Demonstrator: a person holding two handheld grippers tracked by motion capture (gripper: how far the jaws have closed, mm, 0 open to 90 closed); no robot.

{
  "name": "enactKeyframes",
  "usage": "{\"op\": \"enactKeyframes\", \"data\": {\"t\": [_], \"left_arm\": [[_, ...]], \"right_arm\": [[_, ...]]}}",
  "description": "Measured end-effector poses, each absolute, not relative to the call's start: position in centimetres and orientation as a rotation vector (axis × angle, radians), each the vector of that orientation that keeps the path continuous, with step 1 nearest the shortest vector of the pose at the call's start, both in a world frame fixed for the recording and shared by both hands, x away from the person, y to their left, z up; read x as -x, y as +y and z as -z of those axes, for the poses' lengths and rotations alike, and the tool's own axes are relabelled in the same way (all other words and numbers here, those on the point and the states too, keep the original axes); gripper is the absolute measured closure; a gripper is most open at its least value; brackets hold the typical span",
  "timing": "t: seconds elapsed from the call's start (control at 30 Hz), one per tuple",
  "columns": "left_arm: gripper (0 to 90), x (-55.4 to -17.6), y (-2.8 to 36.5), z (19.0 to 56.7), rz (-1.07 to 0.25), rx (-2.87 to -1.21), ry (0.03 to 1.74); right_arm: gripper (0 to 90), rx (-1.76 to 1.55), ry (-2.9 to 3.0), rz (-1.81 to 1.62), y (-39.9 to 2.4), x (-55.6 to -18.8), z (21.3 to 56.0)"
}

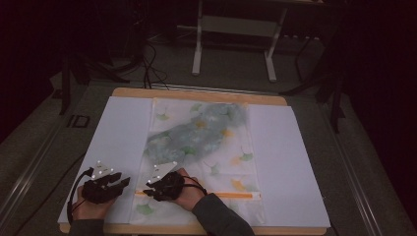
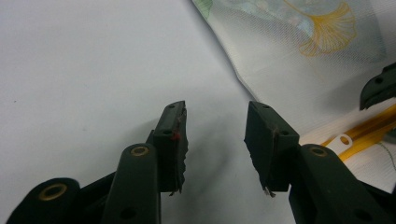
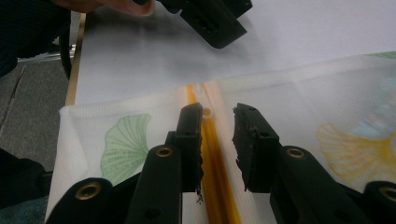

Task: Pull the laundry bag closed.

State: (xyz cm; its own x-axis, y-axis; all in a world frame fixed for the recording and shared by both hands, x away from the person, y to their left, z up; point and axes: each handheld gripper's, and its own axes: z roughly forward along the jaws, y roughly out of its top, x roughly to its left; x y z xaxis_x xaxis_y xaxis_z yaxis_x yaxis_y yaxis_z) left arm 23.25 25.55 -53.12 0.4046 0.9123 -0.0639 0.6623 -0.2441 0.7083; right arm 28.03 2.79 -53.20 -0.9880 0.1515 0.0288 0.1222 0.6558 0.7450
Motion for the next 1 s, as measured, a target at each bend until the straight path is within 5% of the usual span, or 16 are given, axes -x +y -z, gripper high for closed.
{"op": "enactKeyframes", "data": {"t": [1.0], "left_arm": [[58.1, -23.2, 25.3, 53.2, -0.449, -2.019, 1.320]], "right_arm": [[84.1, -0.225, 2.877, -1.222, 5.2, -28.0, 54.1]]}}
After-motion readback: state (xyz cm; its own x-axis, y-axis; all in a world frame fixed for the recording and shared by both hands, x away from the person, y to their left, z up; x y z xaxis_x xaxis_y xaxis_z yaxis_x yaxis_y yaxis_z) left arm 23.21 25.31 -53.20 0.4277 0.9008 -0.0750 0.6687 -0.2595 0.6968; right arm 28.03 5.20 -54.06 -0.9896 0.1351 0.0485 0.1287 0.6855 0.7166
